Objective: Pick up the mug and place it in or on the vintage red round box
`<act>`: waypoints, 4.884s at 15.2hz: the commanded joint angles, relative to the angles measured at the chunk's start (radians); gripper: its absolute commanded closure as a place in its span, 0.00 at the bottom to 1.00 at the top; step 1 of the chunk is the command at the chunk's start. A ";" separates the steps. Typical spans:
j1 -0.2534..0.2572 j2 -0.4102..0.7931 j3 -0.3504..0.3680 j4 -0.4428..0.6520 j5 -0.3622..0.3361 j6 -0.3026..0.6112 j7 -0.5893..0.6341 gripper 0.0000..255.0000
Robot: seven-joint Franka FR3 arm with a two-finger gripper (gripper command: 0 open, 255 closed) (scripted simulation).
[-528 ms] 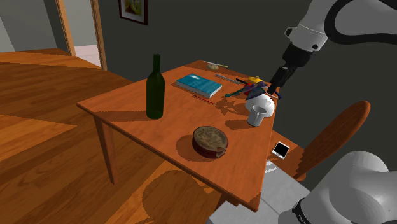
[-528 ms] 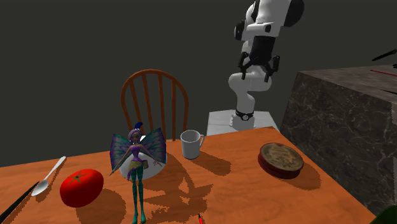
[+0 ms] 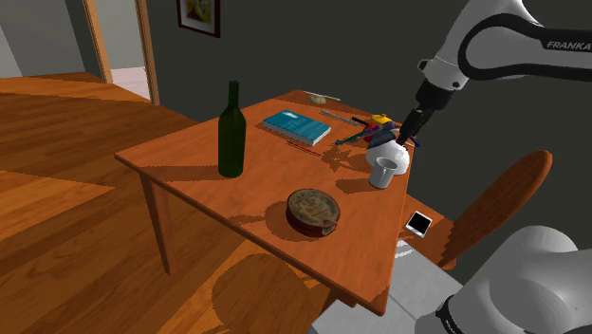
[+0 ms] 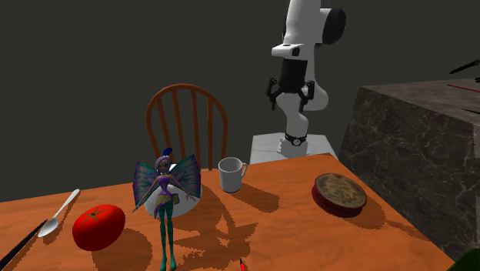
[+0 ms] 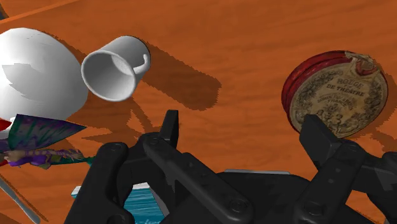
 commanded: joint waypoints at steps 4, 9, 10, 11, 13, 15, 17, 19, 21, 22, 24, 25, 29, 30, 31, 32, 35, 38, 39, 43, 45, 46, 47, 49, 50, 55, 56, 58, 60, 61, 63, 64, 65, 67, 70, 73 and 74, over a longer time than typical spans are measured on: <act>-0.010 0.117 -0.113 0.010 -0.012 0.097 -0.109 0.00; -0.006 0.270 -0.230 0.055 0.008 0.188 -0.232 0.00; -0.003 0.304 -0.254 0.068 0.017 0.205 -0.260 0.00; 0.000 0.339 -0.277 0.082 0.029 0.221 -0.288 0.00; 0.007 0.414 -0.323 0.113 0.060 0.251 -0.348 0.00; 0.013 0.494 -0.367 0.150 0.103 0.277 -0.413 0.00; 0.017 0.581 -0.406 0.192 0.158 0.297 -0.484 0.00; 0.013 0.673 -0.437 0.240 0.224 0.310 -0.561 0.00; -0.001 0.769 -0.457 0.293 0.297 0.315 -0.638 0.00; -0.011 0.809 -0.460 0.317 0.328 0.315 -0.669 0.00; -0.016 0.823 -0.455 0.304 0.341 0.339 -0.678 0.00; -0.016 0.831 -0.453 0.298 0.347 0.351 -0.683 0.00; -0.020 0.864 -0.446 0.275 0.378 0.398 -0.703 0.00; -0.021 0.869 -0.445 0.273 0.383 0.404 -0.706 0.00; -0.021 0.869 -0.445 0.272 0.382 0.404 -0.706 0.00; -0.021 0.869 -0.445 0.273 0.382 0.404 -0.706 0.00; -0.021 0.869 -0.445 0.273 0.383 0.404 -0.706 0.00; -0.021 0.869 -0.445 0.273 0.382 0.404 -0.706 1.00; -0.021 0.869 -0.445 0.273 0.382 0.404 -0.706 1.00; -0.021 0.869 -0.445 0.273 0.382 0.404 -0.706 1.00; -0.021 0.869 -0.445 0.273 0.382 0.404 -0.706 1.00; -0.021 0.869 -0.445 0.273 0.382 0.404 -0.706 1.00; -0.021 0.869 -0.445 0.273 0.383 0.404 -0.706 1.00; -0.018 0.851 -0.448 0.283 0.366 0.381 -0.694 1.00; -0.016 0.843 -0.450 0.288 0.358 0.370 -0.688 1.00; -0.010 0.803 -0.455 0.318 0.323 0.311 -0.660 1.00; -0.009 0.796 -0.456 0.325 0.317 0.299 -0.655 1.00; -0.007 0.782 -0.456 0.339 0.305 0.275 -0.645 1.00; -0.006 0.770 -0.457 0.354 0.294 0.250 -0.636 1.00; -0.005 0.764 -0.457 0.362 0.289 0.238 -0.632 1.00; -0.004 0.752 -0.457 0.379 0.280 0.213 -0.624 1.00; -0.004 0.747 -0.457 0.387 0.276 0.200 -0.620 1.00; -0.003 0.742 -0.457 0.396 0.272 0.188 -0.617 1.00; -0.002 0.733 -0.457 0.414 0.264 0.163 -0.610 1.00; -0.001 0.721 -0.456 0.443 0.255 0.125 -0.601 1.00; 0.035 0.631 -0.416 0.361 0.201 0.141 -0.503 1.00; 0.045 0.604 -0.400 0.337 0.186 0.145 -0.471 1.00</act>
